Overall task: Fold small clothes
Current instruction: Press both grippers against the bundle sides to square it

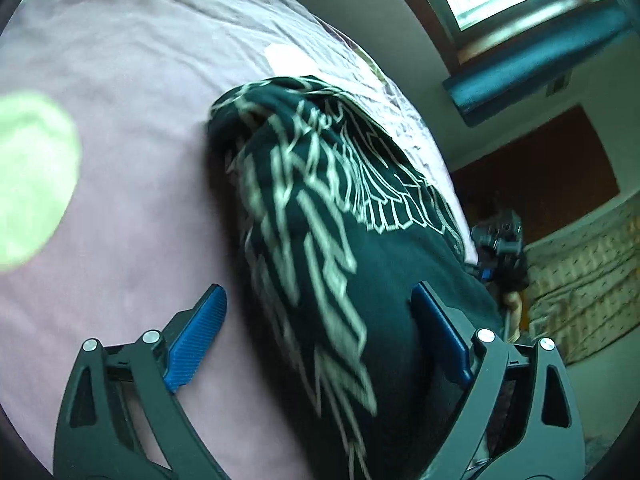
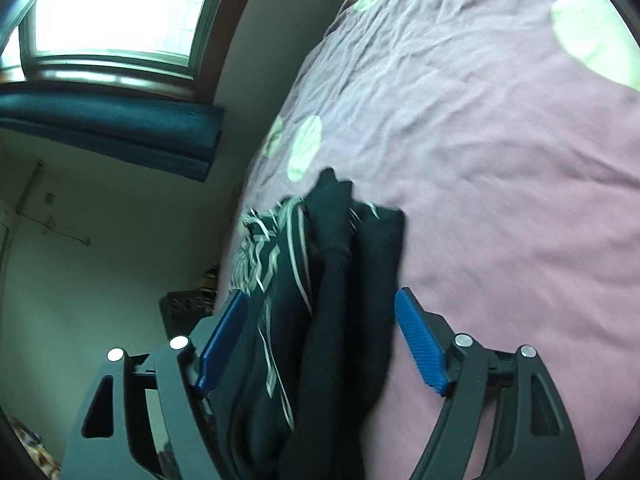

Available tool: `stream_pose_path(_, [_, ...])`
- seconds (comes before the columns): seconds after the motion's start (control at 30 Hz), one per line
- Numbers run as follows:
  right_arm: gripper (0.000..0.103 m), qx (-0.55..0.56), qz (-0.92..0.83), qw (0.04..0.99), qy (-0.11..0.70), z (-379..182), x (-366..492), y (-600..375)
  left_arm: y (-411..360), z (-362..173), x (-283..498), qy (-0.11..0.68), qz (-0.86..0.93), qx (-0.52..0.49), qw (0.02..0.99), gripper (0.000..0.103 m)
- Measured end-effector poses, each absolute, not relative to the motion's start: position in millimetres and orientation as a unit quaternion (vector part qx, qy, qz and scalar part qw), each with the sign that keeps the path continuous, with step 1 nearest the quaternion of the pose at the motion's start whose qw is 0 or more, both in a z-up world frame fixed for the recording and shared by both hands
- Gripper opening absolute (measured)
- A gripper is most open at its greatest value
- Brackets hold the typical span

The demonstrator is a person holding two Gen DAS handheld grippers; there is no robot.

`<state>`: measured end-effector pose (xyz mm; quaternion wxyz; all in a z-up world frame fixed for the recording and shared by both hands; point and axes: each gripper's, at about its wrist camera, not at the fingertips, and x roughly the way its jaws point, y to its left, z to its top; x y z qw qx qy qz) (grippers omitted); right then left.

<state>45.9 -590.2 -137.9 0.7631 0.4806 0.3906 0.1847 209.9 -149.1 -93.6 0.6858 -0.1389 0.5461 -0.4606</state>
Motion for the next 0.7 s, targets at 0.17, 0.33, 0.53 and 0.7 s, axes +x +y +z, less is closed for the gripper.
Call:
stream_pose_path(0.17, [0.077,0.474,0.187,0.760,0.403,-136.4,9.2,-584.5,-130.1,-86.0,190.5,0.534,-0.464,-0.151,0.690,0.096])
stream_pose_path(0.33, [0.078,0.487,0.202,0.747,0.404,-140.8,-1.7,-573.4,-133.7,-80.9,167.2,0.534,-0.486,-0.147,0.676,0.096])
stream_pose_path(0.53, [0.078,0.489,0.221,0.736,0.413,-139.2,-0.9,-551.6,-157.1,-88.1,141.9,0.548,-0.497,-0.124,0.661,0.097])
stream_pose_path(0.7, [0.078,0.505,0.227,0.723,0.414,-138.8,-15.7,-546.3,-161.5,-94.6,125.9,0.553,-0.506,-0.107,0.653,0.097])
